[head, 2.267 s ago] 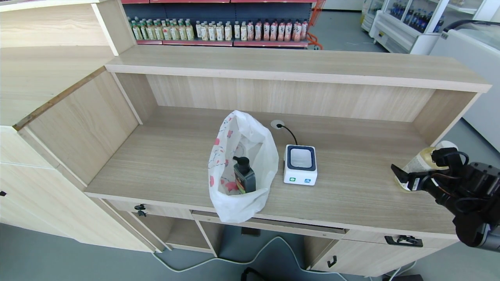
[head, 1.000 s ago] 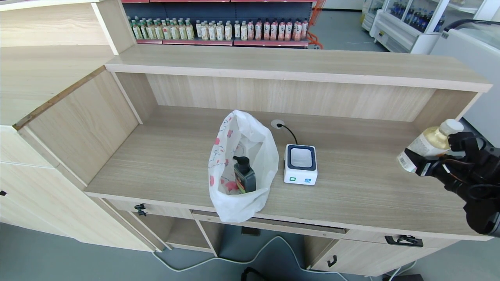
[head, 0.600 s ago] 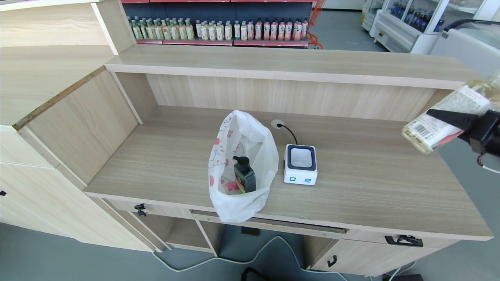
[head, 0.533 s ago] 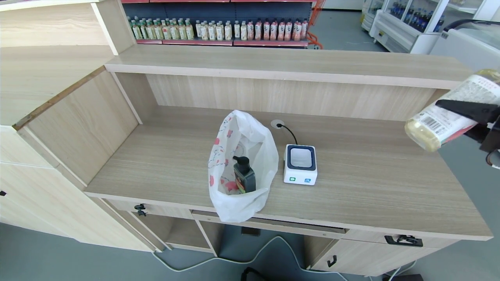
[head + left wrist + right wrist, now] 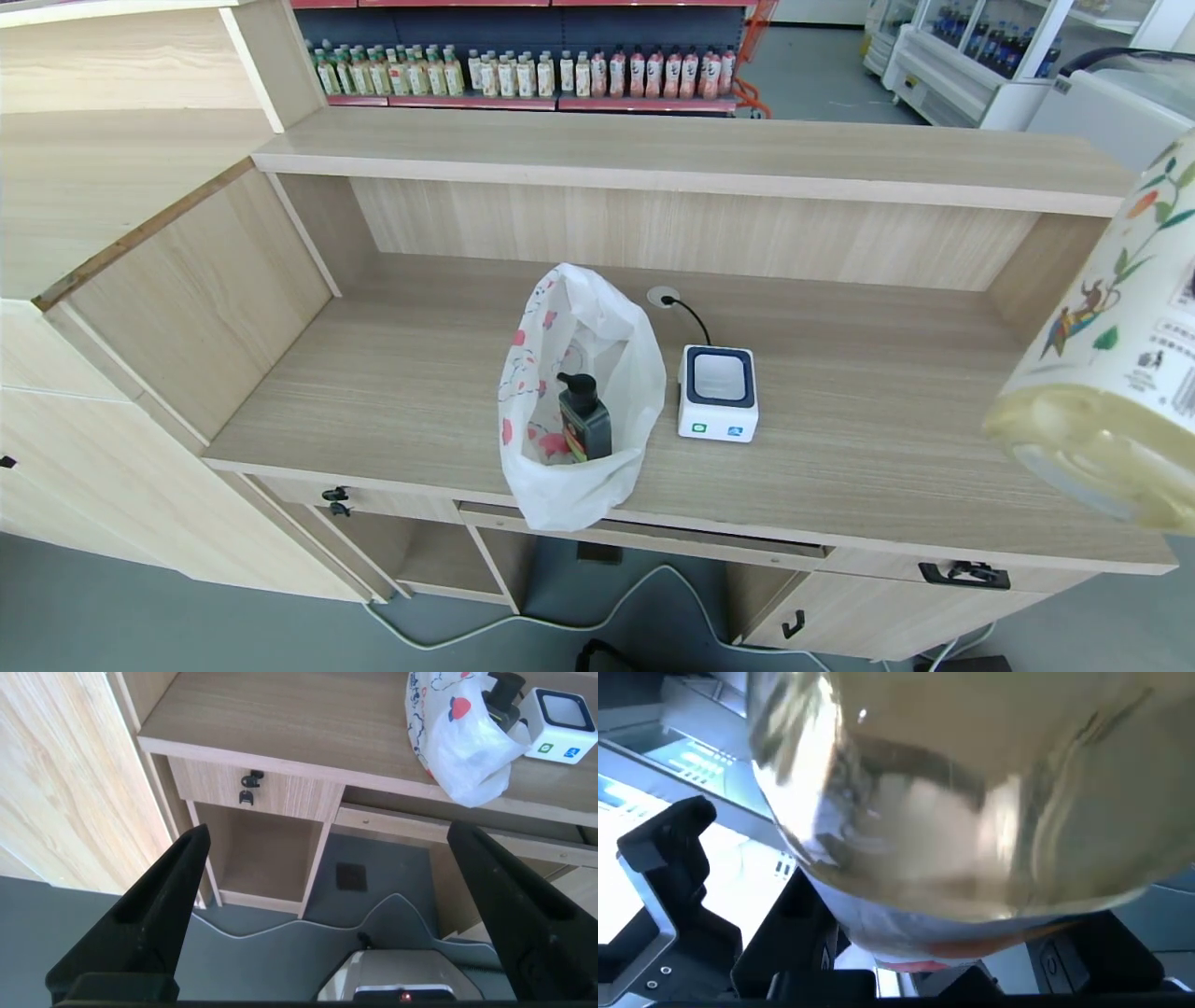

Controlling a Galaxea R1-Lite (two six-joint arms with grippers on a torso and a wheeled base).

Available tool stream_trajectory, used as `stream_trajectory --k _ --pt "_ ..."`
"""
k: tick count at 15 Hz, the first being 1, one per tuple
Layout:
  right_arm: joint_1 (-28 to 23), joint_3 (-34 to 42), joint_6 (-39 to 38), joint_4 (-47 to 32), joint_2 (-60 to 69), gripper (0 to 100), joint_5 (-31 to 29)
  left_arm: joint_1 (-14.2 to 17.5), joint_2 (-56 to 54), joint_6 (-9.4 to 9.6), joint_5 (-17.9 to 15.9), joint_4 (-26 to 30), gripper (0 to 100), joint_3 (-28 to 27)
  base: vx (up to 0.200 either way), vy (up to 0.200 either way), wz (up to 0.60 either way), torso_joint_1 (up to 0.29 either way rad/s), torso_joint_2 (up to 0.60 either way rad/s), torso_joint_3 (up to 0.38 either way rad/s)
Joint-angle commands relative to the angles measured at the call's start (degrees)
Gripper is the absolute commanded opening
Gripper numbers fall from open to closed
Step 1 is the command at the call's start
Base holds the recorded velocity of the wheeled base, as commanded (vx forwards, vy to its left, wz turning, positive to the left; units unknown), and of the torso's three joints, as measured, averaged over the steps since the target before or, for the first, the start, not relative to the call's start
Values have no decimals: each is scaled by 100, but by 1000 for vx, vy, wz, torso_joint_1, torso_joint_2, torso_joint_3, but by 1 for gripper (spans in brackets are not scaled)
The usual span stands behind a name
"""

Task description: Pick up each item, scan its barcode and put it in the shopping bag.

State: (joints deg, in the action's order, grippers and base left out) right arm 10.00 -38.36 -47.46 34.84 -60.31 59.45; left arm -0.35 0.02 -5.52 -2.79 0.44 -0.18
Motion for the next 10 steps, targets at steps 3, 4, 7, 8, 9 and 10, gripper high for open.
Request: stream_trajectory --k 3,4,7,8,9,10 --pt "380 171 246 -12 142 0 -4 0 -2 -1 -2 0 100 1 0 0 0 0 0 0" --pt "415 206 342 -12 142 0 -13 0 -2 -1 -2 0 100 1 0 0 0 0 0 0" --pt "793 330 791 -30 177 0 -13 0 -2 -1 -2 0 100 1 0 0 0 0 0 0" --pt "916 312 949 -30 151 0 -30 0 -2 -1 -2 0 100 1 0 0 0 0 0 0" --pt "943 277 1054 -30 133 0 -22 0 -2 -1 -2 0 100 1 0 0 0 0 0 0" --pt "1004 259 1098 -30 124 0 -13 0 -2 -1 -2 0 100 1 0 0 0 0 0 0"
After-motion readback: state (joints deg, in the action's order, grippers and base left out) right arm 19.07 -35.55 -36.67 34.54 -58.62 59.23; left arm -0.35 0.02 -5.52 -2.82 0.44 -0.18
